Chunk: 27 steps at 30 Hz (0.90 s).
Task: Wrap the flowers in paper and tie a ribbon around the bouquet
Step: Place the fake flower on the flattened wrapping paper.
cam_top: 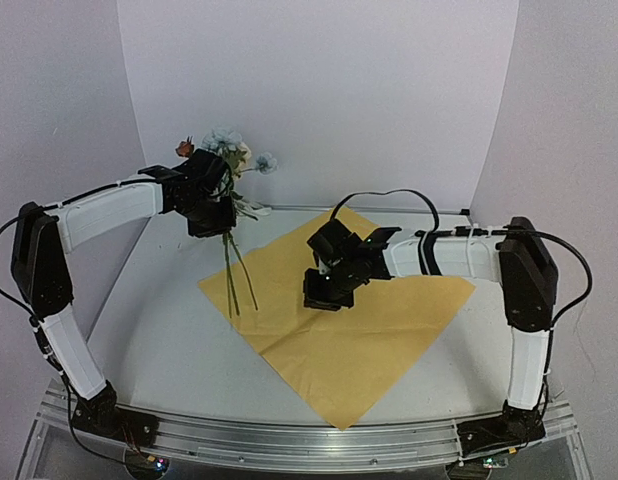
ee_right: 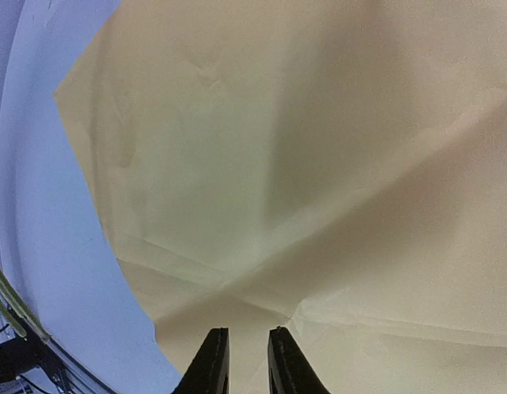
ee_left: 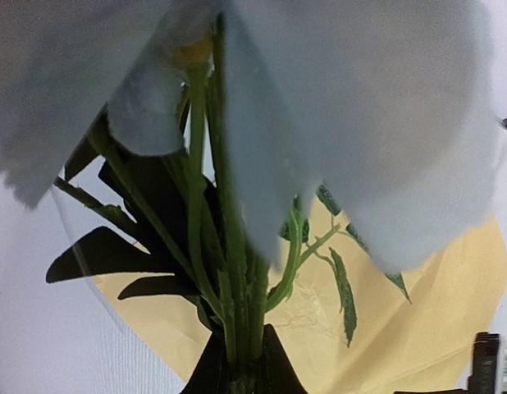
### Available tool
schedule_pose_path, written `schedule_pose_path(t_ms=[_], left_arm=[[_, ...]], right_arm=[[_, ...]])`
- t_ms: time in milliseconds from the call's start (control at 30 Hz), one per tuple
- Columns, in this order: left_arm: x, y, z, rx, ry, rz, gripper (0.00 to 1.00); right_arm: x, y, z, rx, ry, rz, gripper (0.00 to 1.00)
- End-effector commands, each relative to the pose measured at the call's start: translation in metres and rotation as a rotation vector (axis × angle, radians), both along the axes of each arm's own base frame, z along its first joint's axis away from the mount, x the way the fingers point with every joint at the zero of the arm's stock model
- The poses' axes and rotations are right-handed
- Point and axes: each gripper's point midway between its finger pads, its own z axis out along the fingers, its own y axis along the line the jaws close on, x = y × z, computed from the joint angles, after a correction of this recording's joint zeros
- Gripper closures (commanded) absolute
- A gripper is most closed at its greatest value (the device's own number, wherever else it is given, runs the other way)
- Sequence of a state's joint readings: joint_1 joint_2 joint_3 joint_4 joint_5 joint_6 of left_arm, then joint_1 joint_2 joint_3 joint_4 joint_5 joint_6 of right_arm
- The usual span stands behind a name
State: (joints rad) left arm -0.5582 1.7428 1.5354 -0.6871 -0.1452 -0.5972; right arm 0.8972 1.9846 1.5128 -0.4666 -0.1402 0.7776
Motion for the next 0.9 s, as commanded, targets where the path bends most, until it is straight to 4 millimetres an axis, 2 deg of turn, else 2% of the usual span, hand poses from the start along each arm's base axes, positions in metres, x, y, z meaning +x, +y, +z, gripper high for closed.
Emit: schedule_pose_path(t_ms=[0,133,467,700,867], left_arm=[[0.015,-0.001,0.029,-0.028,-0.07,-0.021,1.0],[0.016,-0.001,0.03,-0.04,-0.068,-0.028,1.0],[0.022,-0.012,0.029,-0.076,-0.063,-0.059,1.0],[0.025,-0.018,0.029,-0.093,-0.06,-0.071,1.0],[0.025,-0.023,0.031,-0.112,-0.061,-0.089,1.0]], right_arm=[[-0.01,0.015,-0.027,-0.014,0.069,0.015,0.86],[-0.021,0.012,-0.049,-0.052,0.102,0.022,0.92],[-0.037,-0.001,-0.089,-0.15,0.133,0.033,0.93],[-0.05,-0.004,-0.096,-0.196,0.137,0.059,0.93],[-0.073,-0.013,-0.098,-0.252,0.151,0.095,0.93]])
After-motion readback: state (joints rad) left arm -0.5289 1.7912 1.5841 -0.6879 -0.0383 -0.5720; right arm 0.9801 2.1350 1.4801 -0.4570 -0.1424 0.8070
